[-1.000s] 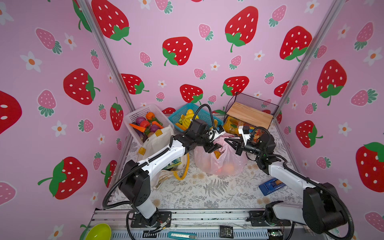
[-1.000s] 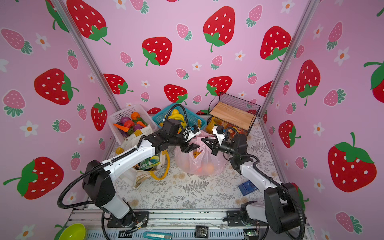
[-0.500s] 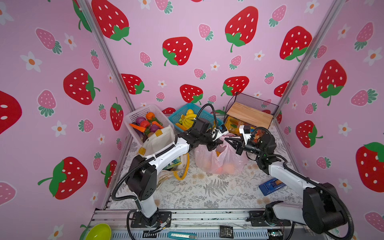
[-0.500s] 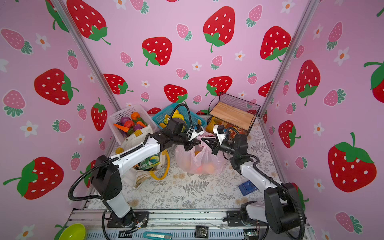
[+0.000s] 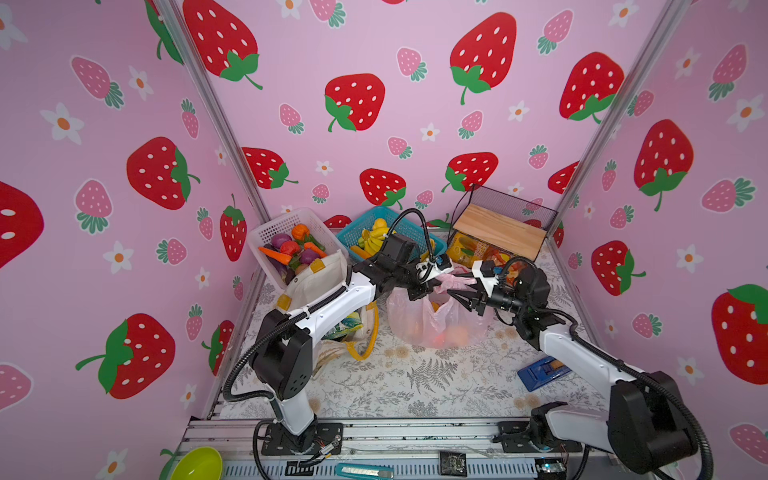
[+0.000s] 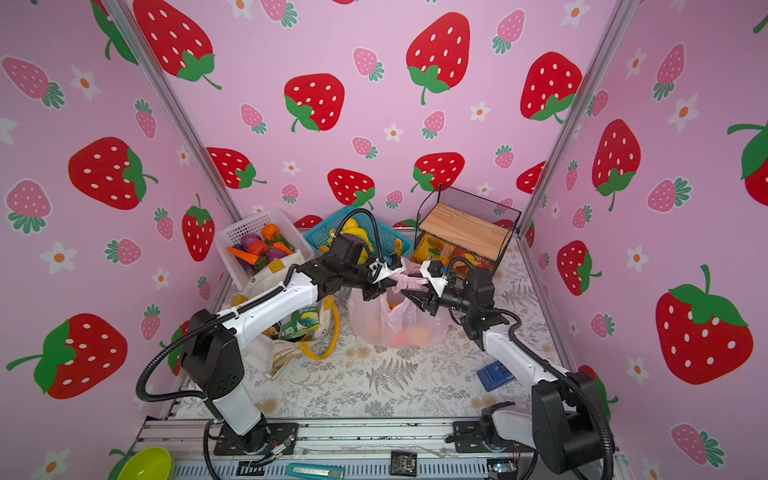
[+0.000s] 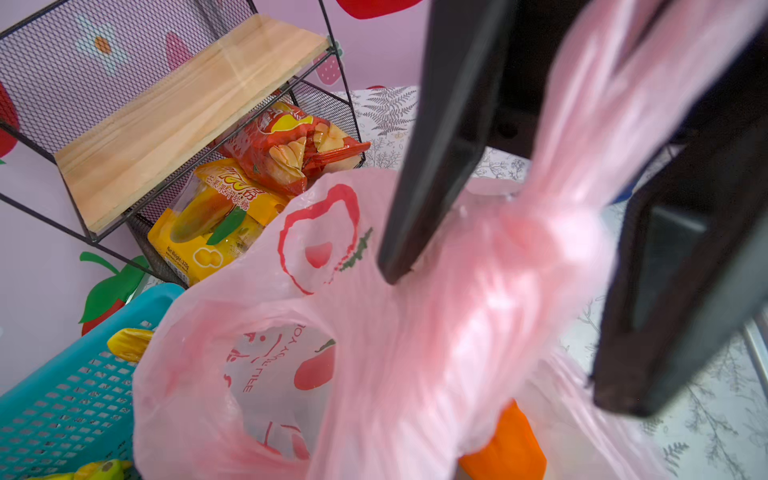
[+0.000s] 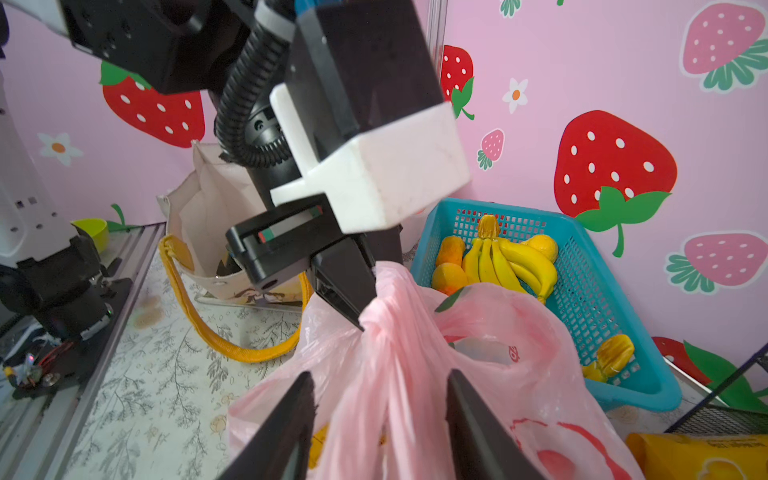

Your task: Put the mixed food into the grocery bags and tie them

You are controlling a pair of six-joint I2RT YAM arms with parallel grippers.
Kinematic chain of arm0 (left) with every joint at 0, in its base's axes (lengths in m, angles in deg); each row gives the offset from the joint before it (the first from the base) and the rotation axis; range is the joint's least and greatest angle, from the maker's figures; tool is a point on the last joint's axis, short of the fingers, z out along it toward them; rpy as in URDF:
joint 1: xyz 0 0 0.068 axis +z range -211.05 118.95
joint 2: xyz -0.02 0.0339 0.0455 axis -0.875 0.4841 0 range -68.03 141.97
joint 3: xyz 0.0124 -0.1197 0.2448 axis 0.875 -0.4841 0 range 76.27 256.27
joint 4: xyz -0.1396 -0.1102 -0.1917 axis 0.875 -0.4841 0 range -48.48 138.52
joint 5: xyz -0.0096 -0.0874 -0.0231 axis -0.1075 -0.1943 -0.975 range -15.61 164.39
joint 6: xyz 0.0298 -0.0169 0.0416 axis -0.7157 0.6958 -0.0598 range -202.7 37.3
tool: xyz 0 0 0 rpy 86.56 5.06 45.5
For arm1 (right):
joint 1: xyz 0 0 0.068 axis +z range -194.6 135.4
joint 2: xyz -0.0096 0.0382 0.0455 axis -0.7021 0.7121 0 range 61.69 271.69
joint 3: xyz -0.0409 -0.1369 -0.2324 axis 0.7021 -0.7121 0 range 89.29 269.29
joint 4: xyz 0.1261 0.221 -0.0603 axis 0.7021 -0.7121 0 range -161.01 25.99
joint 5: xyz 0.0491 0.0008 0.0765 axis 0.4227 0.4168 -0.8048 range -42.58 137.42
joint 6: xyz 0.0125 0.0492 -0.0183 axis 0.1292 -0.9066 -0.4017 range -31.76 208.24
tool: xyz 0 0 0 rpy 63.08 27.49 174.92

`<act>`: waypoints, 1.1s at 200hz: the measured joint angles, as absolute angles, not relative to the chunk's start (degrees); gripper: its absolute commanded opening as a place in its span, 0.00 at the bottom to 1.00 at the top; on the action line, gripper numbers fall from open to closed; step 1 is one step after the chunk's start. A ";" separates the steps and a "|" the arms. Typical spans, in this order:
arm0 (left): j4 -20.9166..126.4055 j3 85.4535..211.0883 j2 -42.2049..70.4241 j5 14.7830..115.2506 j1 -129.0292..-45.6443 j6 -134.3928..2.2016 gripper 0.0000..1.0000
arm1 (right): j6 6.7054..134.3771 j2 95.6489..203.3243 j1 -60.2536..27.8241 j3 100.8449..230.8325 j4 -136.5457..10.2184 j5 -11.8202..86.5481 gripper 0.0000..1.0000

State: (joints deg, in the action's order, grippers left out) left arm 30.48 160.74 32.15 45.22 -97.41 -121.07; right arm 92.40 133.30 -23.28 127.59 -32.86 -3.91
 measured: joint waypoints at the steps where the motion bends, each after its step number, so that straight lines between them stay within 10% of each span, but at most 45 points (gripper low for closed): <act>1: 30.31 160.78 32.13 45.18 -97.41 -121.40 0.00 | 92.51 133.30 -23.28 127.59 -32.97 -3.89 0.59; 123: 20.41 168.34 34.36 41.44 -97.25 -130.89 0.00 | 103.01 137.04 -23.21 134.82 -39.81 -3.74 0.65; 220: 18.92 169.11 35.65 41.79 -97.23 -130.97 0.00 | 103.57 140.27 -22.36 136.94 -41.69 -5.62 0.02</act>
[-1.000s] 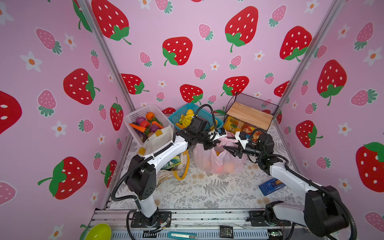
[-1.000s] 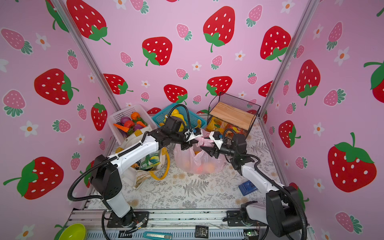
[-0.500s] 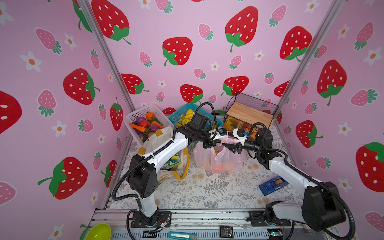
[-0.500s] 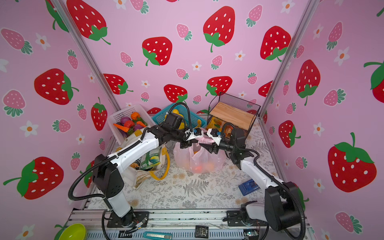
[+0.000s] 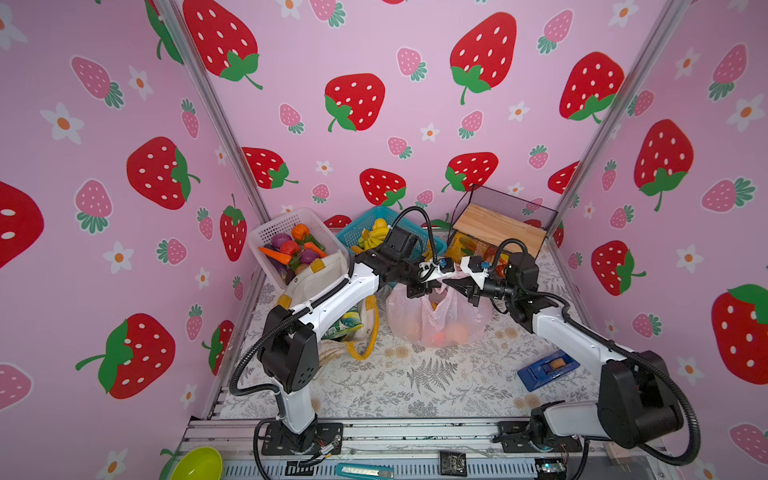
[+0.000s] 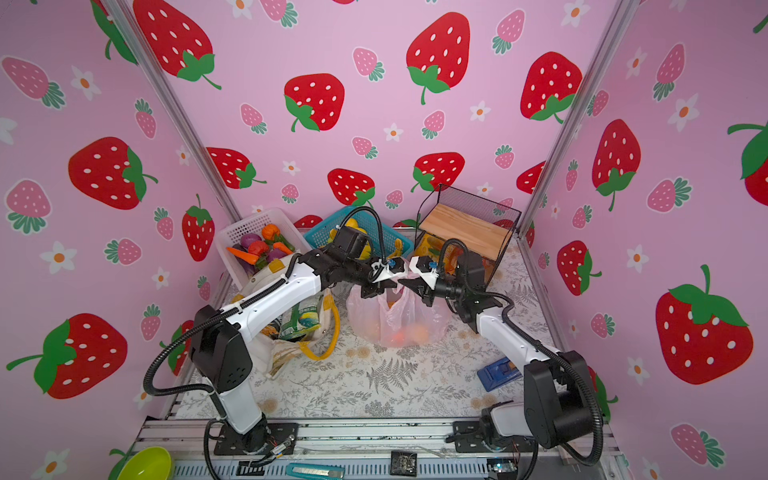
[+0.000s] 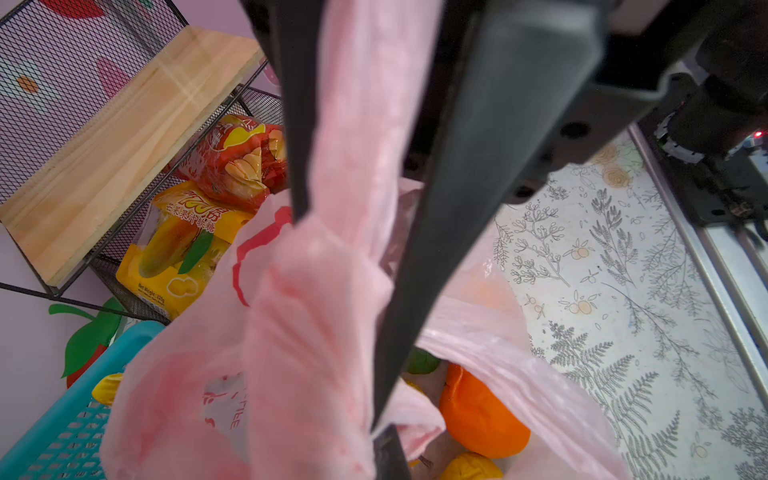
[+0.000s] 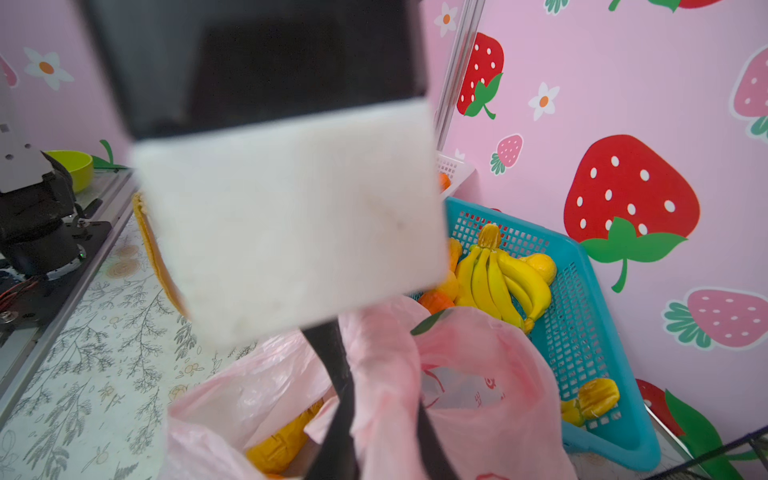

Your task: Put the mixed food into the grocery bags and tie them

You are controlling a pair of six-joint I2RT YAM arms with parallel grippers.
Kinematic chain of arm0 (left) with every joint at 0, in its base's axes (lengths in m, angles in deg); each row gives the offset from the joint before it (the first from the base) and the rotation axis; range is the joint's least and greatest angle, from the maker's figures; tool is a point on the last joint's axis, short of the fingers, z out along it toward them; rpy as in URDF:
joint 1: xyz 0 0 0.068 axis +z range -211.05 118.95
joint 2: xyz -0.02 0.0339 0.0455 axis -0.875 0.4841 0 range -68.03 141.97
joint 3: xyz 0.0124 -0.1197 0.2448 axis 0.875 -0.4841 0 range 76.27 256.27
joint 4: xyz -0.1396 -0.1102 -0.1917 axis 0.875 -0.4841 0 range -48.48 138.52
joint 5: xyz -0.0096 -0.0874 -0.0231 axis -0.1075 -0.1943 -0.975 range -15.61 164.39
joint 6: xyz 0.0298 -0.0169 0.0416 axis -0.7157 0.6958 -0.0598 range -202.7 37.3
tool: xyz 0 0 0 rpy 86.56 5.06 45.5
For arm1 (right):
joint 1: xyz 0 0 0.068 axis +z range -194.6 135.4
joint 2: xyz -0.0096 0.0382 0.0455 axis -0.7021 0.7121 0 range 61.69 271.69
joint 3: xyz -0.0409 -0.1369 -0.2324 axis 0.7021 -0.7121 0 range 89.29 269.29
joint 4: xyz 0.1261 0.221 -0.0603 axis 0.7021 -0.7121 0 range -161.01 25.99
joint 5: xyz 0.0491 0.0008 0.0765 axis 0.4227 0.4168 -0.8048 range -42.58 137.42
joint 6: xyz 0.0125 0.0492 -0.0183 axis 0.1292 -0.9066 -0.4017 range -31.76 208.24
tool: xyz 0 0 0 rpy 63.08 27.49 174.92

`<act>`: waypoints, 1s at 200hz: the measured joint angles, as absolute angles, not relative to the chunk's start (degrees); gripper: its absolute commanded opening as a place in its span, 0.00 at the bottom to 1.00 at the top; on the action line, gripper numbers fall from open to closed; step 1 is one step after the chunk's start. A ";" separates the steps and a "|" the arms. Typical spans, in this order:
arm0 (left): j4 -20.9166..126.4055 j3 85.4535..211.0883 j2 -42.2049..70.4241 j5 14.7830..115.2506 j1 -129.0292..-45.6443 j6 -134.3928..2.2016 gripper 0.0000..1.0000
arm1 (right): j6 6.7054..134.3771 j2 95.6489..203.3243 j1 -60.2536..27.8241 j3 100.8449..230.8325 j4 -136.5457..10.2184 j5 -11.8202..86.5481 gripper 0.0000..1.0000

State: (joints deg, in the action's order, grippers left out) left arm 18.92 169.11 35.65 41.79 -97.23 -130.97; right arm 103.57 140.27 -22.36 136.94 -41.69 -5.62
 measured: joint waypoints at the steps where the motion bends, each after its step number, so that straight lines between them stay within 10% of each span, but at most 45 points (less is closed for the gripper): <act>1: 18.92 169.11 35.65 41.85 -97.23 -130.95 0.01 | 103.88 140.25 -22.36 136.94 -41.82 -5.53 0.02; 73: 17.61 168.32 33.61 48.24 -96.47 -129.79 0.28 | 105.58 138.13 -22.25 136.94 -45.18 -1.60 0.00; 123: 17.87 168.12 32.76 51.47 -96.29 -128.20 0.00 | 105.76 138.00 -22.25 136.94 -45.36 -0.48 0.05; 200: 19.53 166.83 31.65 50.86 -96.05 -124.37 0.00 | 106.83 137.47 -22.25 136.94 -46.21 3.47 0.13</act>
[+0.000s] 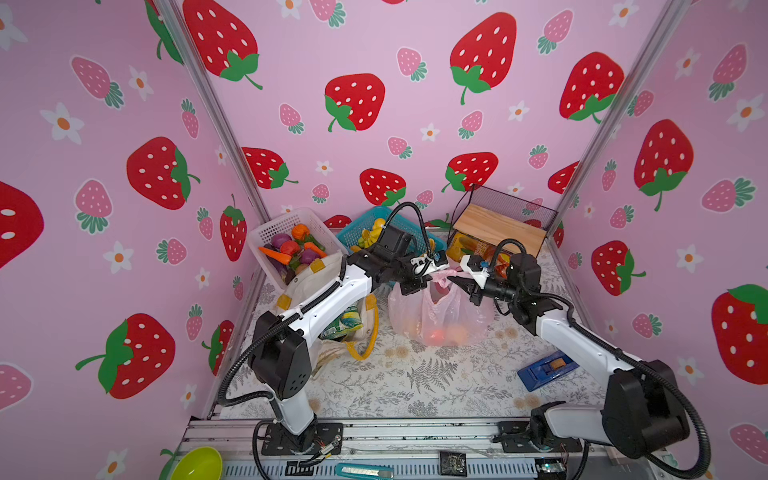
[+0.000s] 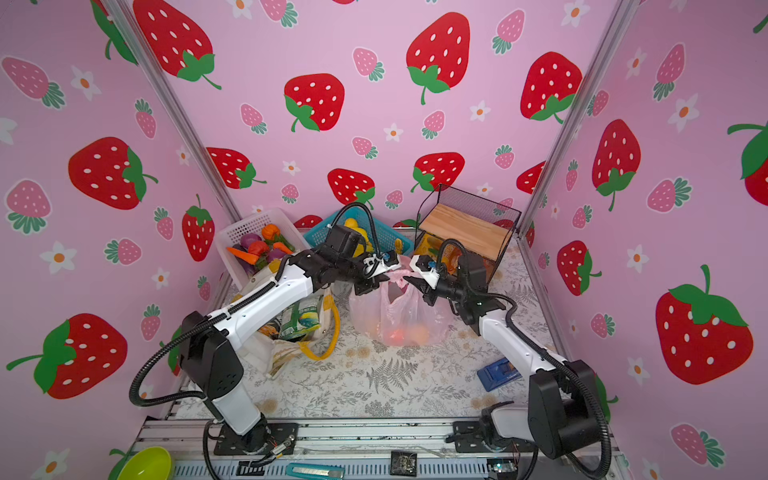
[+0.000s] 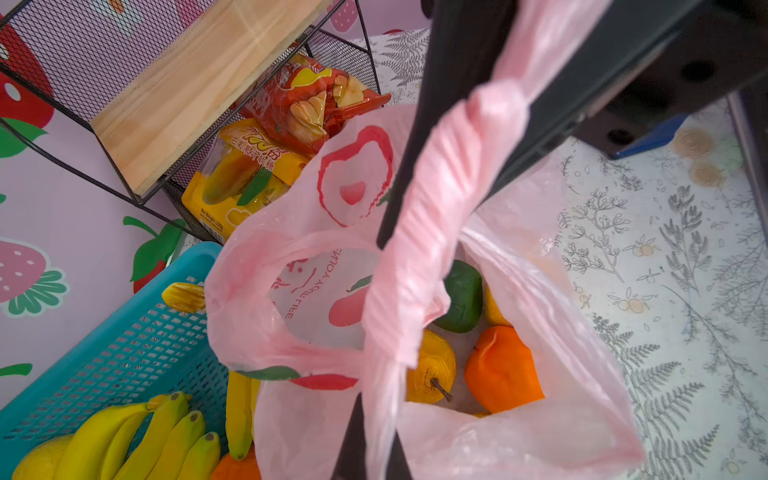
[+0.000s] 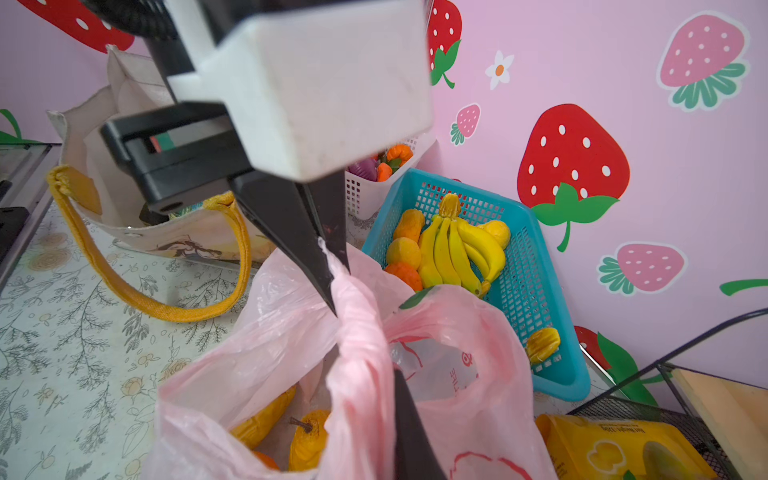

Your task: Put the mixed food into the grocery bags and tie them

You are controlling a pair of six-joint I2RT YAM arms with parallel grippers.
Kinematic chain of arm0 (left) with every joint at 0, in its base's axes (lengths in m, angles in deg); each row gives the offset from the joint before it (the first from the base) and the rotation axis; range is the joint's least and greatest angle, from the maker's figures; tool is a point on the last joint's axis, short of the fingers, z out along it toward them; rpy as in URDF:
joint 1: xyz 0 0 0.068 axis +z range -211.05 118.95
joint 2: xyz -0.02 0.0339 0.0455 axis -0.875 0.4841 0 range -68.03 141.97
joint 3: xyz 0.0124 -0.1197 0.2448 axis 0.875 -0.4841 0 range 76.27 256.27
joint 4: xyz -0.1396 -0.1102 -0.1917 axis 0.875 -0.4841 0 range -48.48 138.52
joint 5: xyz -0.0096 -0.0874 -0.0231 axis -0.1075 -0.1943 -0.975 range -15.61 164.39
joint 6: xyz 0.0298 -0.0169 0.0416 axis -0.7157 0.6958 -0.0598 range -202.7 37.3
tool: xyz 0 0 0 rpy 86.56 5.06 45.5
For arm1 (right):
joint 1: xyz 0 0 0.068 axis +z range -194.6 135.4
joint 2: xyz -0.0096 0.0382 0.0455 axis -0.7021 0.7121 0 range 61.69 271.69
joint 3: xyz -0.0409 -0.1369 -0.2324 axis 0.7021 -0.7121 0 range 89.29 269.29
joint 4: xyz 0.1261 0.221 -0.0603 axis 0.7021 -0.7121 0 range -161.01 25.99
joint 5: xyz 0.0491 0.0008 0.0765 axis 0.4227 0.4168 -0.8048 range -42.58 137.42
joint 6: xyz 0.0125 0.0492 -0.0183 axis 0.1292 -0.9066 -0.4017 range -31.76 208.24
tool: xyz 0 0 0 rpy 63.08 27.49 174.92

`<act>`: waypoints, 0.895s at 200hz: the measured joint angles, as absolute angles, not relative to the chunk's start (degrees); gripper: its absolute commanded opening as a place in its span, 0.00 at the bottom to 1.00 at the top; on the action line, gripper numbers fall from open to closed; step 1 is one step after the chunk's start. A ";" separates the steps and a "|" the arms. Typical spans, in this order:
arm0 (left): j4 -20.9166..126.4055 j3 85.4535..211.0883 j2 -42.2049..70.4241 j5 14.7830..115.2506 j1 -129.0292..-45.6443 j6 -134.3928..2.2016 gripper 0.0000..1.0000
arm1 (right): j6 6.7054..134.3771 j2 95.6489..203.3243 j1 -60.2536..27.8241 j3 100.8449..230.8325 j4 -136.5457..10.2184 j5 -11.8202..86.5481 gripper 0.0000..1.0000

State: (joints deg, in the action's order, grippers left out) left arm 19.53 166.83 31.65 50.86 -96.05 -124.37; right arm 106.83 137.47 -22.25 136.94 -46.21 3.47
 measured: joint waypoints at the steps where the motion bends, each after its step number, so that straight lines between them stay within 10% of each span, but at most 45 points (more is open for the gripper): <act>1: 19.53 166.83 31.62 50.82 -96.05 -124.37 0.00 | 106.83 137.47 -22.25 136.94 -46.21 3.50 0.13; 179: 26.37 159.99 28.28 45.22 -95.88 -109.68 0.00 | 96.99 135.97 -19.82 131.35 -33.64 16.65 0.00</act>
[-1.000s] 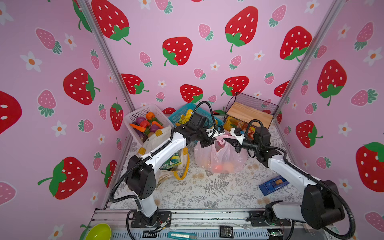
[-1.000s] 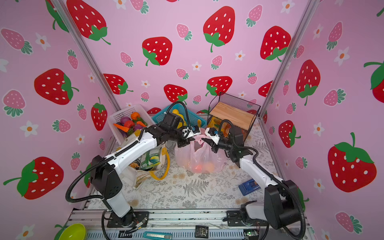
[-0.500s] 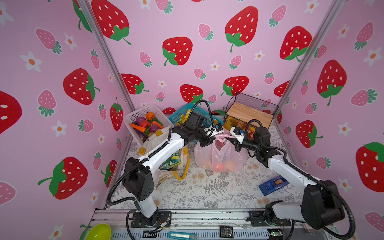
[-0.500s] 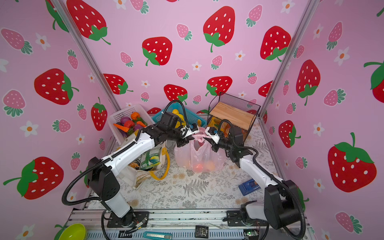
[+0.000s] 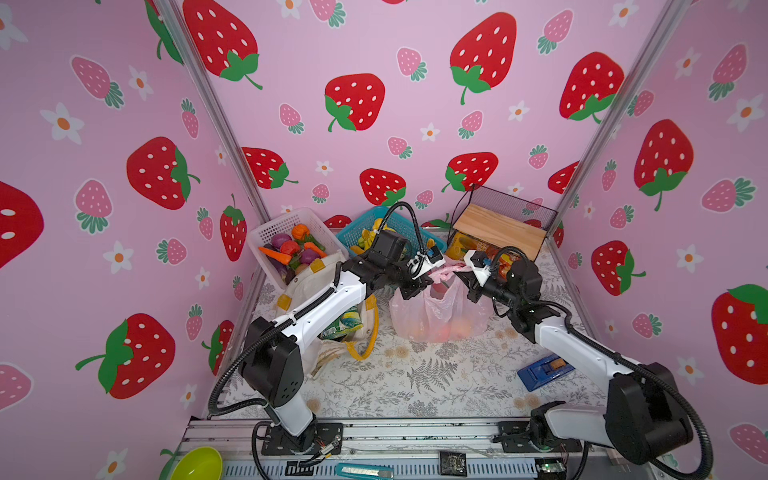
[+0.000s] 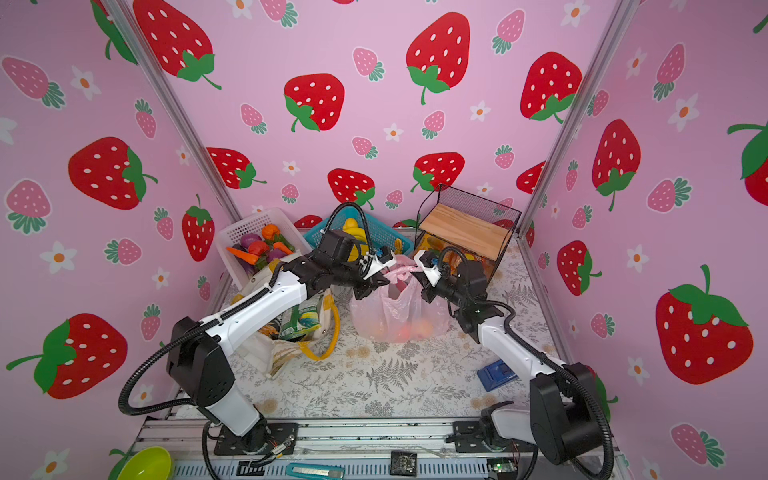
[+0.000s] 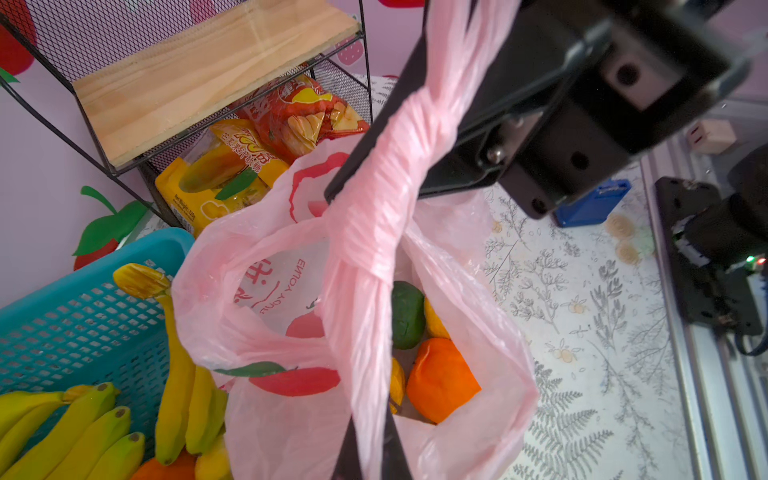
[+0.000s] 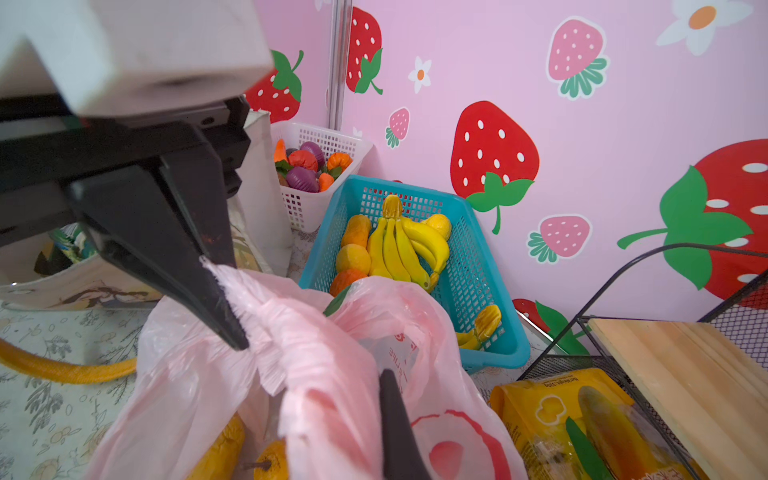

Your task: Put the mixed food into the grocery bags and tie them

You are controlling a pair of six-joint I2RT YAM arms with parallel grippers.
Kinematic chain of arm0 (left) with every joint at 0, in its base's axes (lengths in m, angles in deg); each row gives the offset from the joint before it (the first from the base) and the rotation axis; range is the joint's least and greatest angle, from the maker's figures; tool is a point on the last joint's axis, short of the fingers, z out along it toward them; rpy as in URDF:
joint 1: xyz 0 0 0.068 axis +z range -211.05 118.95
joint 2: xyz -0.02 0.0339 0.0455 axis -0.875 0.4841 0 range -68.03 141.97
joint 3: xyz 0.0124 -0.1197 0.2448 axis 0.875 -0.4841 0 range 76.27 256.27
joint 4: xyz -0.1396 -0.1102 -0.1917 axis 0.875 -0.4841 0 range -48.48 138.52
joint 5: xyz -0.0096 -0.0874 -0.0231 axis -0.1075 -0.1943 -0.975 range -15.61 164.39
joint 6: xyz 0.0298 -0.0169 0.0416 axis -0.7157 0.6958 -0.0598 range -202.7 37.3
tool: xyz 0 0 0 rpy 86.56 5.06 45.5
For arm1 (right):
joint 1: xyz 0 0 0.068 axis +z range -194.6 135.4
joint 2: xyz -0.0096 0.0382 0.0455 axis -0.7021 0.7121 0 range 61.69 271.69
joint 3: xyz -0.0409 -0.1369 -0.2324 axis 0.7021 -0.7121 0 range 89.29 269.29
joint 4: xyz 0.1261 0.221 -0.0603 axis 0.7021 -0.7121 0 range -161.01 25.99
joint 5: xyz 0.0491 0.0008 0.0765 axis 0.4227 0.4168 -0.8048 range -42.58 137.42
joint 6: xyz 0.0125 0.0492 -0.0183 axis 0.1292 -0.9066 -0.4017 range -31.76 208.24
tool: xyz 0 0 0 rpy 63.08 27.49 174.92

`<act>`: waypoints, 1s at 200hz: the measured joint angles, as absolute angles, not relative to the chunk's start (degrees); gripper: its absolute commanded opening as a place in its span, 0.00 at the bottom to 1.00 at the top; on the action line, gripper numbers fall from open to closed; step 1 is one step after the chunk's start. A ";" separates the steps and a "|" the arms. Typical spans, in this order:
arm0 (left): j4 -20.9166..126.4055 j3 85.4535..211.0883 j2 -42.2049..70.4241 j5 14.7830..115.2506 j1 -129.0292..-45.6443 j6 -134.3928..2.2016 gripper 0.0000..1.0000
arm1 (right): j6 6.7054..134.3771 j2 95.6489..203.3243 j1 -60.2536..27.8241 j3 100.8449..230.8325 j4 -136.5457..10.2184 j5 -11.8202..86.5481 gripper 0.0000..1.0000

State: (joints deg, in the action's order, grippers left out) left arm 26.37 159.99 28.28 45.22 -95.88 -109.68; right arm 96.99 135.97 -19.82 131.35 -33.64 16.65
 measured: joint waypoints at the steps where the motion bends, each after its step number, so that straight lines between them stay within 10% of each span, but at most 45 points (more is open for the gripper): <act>1: 26.48 159.91 28.28 45.11 -95.88 -109.40 0.00 | 96.95 135.97 -19.78 131.31 -33.51 16.76 0.00; 173: 48.16 149.94 26.18 55.41 -108.14 -75.57 0.00 | 80.69 137.96 -15.93 122.45 -9.45 23.30 0.00; 200: 51.57 149.15 26.20 57.83 -110.43 -73.03 0.14 | 75.55 137.96 -18.07 119.44 -3.85 19.45 0.00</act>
State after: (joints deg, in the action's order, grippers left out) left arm 51.57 149.15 26.20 57.83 -110.43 -73.03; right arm 75.55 137.96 -18.07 119.44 -3.85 19.45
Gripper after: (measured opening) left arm 0.071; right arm 0.044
